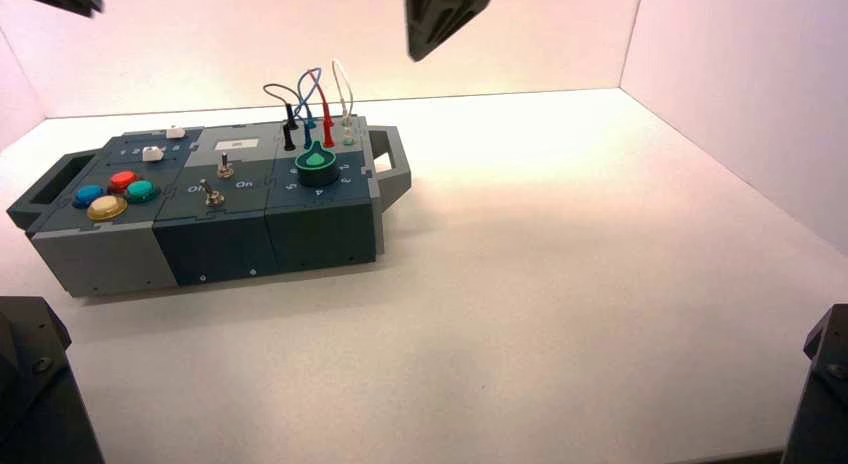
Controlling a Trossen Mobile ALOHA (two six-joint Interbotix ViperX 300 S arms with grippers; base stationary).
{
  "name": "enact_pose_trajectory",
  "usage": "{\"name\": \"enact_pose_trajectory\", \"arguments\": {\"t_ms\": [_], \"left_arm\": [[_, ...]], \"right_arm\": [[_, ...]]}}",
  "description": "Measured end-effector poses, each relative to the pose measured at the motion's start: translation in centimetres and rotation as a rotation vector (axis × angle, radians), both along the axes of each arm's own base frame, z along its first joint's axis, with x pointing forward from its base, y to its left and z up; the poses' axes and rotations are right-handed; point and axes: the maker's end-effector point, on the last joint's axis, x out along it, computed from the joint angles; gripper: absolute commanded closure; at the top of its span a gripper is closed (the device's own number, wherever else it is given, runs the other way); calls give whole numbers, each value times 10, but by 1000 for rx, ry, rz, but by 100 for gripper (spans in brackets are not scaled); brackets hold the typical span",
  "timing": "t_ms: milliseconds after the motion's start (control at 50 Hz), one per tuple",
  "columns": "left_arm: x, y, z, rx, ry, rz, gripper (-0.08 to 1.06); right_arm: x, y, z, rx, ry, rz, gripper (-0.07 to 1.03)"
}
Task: Push the green button with the right gripper.
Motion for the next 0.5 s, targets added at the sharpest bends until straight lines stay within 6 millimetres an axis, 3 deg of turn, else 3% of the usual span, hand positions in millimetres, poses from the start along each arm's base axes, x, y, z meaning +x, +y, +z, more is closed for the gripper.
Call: {"name": "enact_pose_trajectory", "arguments": {"t_ms": [180, 380, 500], "left_arm": [[2, 18, 7, 31, -5, 48, 90], [-7, 45, -5, 105, 85, 86, 90], [-14, 50, -11, 128, 102, 94, 90]], "right_arm": [[-3, 25, 0, 6, 1, 48, 99], [-7, 63, -6, 6, 17, 112, 99], [-8, 82, -11, -2, 27, 144, 99]]}}
